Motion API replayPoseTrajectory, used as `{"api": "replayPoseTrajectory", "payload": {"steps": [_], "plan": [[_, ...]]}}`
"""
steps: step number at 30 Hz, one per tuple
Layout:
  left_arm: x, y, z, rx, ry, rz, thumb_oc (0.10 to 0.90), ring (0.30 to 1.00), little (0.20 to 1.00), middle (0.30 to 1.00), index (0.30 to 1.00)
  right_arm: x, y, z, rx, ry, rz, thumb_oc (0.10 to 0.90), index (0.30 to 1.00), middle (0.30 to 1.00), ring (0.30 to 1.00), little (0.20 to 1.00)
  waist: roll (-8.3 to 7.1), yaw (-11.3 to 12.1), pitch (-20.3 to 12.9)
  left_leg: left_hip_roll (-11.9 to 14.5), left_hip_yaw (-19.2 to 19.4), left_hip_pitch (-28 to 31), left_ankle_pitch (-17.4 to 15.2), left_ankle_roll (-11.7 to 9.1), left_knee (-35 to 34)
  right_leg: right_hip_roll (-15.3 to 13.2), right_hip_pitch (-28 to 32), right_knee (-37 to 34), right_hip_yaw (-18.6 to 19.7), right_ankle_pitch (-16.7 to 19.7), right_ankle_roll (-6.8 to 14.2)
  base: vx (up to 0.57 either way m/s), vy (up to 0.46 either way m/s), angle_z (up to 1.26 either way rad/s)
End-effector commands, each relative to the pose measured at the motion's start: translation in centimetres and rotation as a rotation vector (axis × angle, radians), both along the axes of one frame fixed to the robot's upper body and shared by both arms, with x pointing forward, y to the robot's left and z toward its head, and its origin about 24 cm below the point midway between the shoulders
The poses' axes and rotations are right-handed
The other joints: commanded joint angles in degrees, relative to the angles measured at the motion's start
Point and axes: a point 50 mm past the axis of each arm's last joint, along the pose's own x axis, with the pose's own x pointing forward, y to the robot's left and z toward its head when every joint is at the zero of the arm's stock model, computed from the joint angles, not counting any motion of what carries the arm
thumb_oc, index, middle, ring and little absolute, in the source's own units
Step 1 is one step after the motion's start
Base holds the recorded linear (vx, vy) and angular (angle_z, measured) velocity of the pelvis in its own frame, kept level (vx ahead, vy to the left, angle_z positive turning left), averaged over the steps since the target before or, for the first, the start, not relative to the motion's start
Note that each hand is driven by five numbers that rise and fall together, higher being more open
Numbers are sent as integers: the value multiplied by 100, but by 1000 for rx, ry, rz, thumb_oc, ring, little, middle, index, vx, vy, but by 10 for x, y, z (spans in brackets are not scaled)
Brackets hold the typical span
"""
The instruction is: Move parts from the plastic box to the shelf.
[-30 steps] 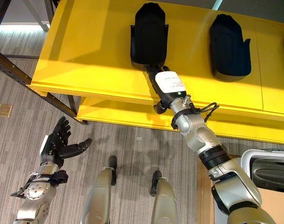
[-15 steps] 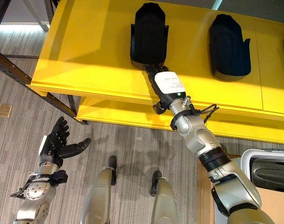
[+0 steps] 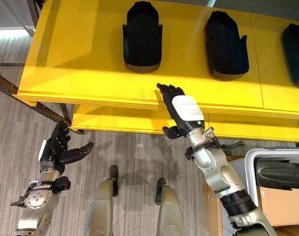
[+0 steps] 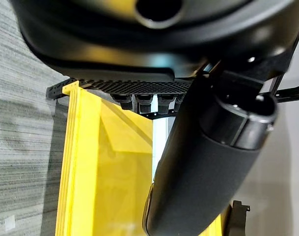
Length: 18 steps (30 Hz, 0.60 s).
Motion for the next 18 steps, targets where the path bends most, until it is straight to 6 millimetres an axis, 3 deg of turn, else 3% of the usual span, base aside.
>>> {"api": "replayPoseTrajectory", "payload": {"steps": [1, 8, 13, 15, 18], "plan": [[-7, -1, 30, 63, -169, -19, 900, 1000, 1000, 1000, 1000, -12, 3, 47, 90, -216, 96, 900, 1000, 1000, 1000, 1000, -129, -47, -605, 377, -425, -222, 166, -66, -189, -160, 622, -837, 289, 481, 179, 1, -3, -4], [-10, 1, 26, 70, -153, -15, 900, 1000, 1000, 1000, 1000, -39, -15, 35, 281, -201, 101, 900, 1000, 1000, 1000, 1000, -276, -208, -761, 504, -391, 101, 258, -82, -515, -64, 838, -1168, 274, 583, 236, 14, -5, -4], [-15, 3, 19, 51, -128, -6, 900, 1000, 1000, 1000, 1000, -65, -23, 8, 497, -134, 69, 900, 1000, 1000, 1000, 1000, -295, -398, -1019, 591, -274, 663, 443, -95, -1147, -55, 1263, -1755, 227, 776, 365, 84, 37, -10], [-16, 2, 15, 48, -115, -12, 900, 1000, 1000, 1000, 1000, -73, -24, -13, 658, -23, 81, 900, 1000, 1000, 1000, 1000, -299, -474, -1220, 553, -141, 1064, 466, -110, -1521, -149, 1574, -2105, 182, 865, 461, 112, 106, -17], [-14, 0, 13, 41, -111, -21, 900, 1000, 1000, 1000, 1000, -76, -25, -23, 714, 28, 74, 900, 1000, 1000, 1000, 1000, -308, -501, -1347, 533, -83, 1240, 500, -107, -1688, -211, 1743, -2328, 160, 981, 516, 83, 98, -8]]}}
